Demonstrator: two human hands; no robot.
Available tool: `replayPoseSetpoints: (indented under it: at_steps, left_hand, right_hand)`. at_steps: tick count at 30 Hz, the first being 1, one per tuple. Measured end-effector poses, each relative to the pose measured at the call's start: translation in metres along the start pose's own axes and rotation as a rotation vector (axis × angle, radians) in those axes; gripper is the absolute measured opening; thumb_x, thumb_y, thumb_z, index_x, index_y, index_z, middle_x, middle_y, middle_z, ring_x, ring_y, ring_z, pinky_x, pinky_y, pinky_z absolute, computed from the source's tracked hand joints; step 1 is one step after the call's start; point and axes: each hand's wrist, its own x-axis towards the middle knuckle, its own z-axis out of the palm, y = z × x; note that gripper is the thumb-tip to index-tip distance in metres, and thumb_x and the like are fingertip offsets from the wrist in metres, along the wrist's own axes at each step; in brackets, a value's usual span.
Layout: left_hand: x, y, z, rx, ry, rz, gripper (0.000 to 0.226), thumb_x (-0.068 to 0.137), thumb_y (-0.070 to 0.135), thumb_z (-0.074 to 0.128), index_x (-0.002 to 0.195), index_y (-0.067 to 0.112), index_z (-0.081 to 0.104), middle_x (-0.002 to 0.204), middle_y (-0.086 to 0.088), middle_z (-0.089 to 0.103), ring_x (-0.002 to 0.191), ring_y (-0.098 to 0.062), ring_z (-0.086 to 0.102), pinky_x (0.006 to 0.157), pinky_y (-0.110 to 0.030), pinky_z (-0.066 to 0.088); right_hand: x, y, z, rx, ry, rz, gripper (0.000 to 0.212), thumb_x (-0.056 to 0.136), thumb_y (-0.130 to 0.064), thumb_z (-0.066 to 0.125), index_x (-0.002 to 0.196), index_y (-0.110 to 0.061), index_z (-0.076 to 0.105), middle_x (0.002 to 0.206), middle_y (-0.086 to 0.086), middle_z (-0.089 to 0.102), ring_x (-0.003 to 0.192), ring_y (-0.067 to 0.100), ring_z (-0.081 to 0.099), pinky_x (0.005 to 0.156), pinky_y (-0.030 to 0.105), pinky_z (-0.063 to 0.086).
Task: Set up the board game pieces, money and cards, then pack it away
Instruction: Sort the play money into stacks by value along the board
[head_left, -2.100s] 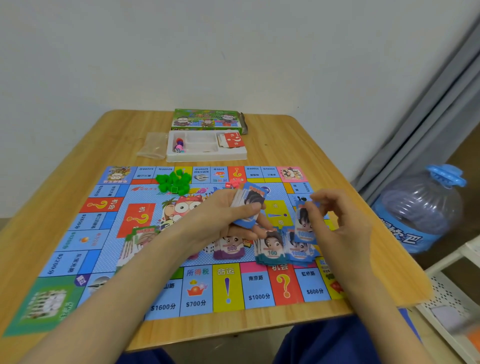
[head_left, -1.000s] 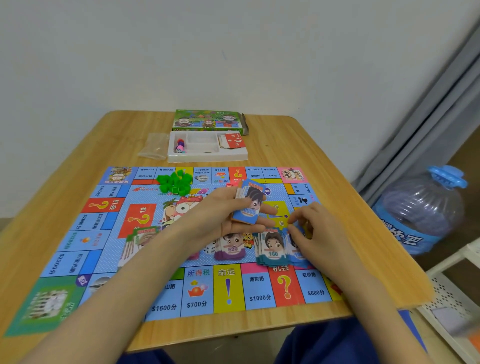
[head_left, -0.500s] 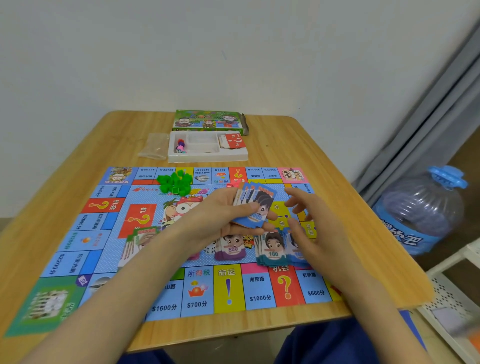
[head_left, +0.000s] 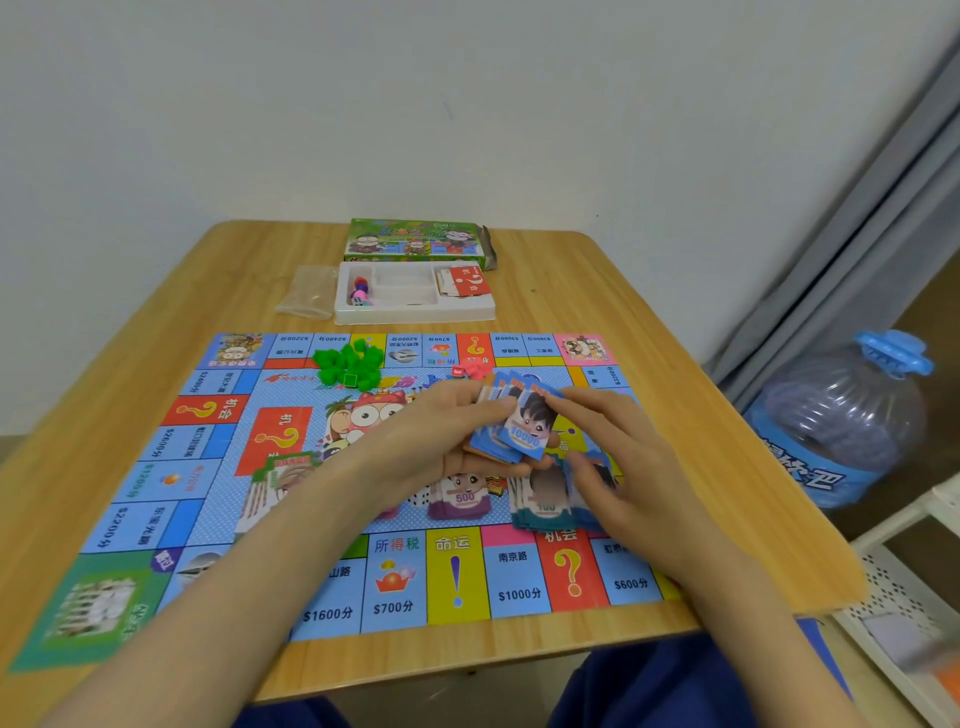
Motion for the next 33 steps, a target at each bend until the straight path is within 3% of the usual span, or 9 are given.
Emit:
replayPoseSetpoints:
  at_steps: [3,7,10,15,20,25,30,33]
  left_hand:
    - [0.0,0.0,0.0,-0.007,0.007,-0.004,0.017,0.098,0.013,0.046,0.103,0.009,0.061,0.087,-0.011,0.074,0.075,-0.021,0.073,0.063,-0.025,0.059]
    - [0.0,0.0,0.0,0.002,0.014,-0.005,0.015,0.097,0.011,0.047,0.102,0.01,0.061,0.084,-0.008,0.075,0.072,-0.019,0.072,0.061,-0.024,0.058]
    - [0.001,-0.001,0.0,0.001,0.029,-0.011,0.014,0.096,0.01,0.049,0.103,0.01,0.061,0.087,-0.008,0.075,0.073,-0.02,0.072,0.061,-0.025,0.059]
    - [0.0,0.0,-0.001,-0.017,-0.008,0.004,0.015,0.097,0.008,0.046,0.103,0.008,0.059,0.087,-0.011,0.074,0.073,-0.02,0.073,0.061,-0.025,0.059]
    - [-0.002,0.0,-0.002,-0.008,-0.039,0.016,0.016,0.098,0.008,0.043,0.105,0.008,0.058,0.093,-0.013,0.074,0.079,-0.022,0.073,0.063,-0.025,0.059]
    - [-0.001,0.0,-0.002,0.017,-0.032,0.025,0.017,0.098,0.009,0.044,0.105,0.008,0.059,0.094,-0.012,0.074,0.08,-0.022,0.073,0.064,-0.025,0.059]
    - [-0.001,0.0,-0.002,0.006,-0.033,0.022,0.016,0.098,0.009,0.044,0.105,0.008,0.059,0.095,-0.014,0.074,0.08,-0.023,0.073,0.064,-0.025,0.059]
    - [-0.001,0.0,-0.002,0.011,-0.033,0.023,0.017,0.098,0.009,0.044,0.105,0.008,0.059,0.095,-0.013,0.074,0.079,-0.022,0.073,0.064,-0.025,0.059]
  right_hand:
    - [0.0,0.0,-0.001,0.02,0.034,0.008,0.041,0.092,-0.026,0.043,0.132,-0.018,0.05,0.128,-0.005,0.05,0.121,0.004,0.044,0.097,0.018,0.04]
    - [0.001,-0.002,-0.004,0.037,0.061,0.019,0.037,0.093,-0.028,0.042,0.13,-0.027,0.046,0.125,-0.01,0.047,0.119,-0.003,0.041,0.093,0.011,0.04]
    - [0.001,-0.003,-0.005,0.025,0.134,0.012,0.033,0.094,-0.027,0.044,0.122,-0.017,0.059,0.117,-0.009,0.053,0.113,-0.002,0.046,0.09,0.01,0.042]
    - [0.005,-0.007,-0.012,0.038,0.331,0.008,0.022,0.09,-0.021,0.054,0.094,-0.005,0.068,0.094,-0.008,0.061,0.093,-0.007,0.055,0.079,0.01,0.045]
    - [0.004,-0.011,-0.017,0.257,0.414,0.233,0.017,0.082,-0.032,0.066,0.078,-0.016,0.06,0.071,-0.011,0.062,0.068,0.008,0.058,0.064,0.018,0.047]
    - [0.008,-0.012,-0.016,0.392,0.311,0.501,0.011,0.084,-0.014,0.067,0.083,-0.022,0.06,0.068,-0.001,0.066,0.065,0.012,0.063,0.059,0.025,0.052]
    - [0.008,-0.01,-0.011,0.256,0.116,0.532,0.014,0.086,-0.01,0.066,0.076,-0.019,0.061,0.058,-0.007,0.063,0.056,0.005,0.058,0.053,0.013,0.043]
    - [0.007,-0.008,-0.009,0.114,0.022,0.521,0.013,0.086,-0.013,0.065,0.077,-0.02,0.059,0.061,-0.003,0.061,0.059,0.011,0.054,0.054,0.018,0.041]
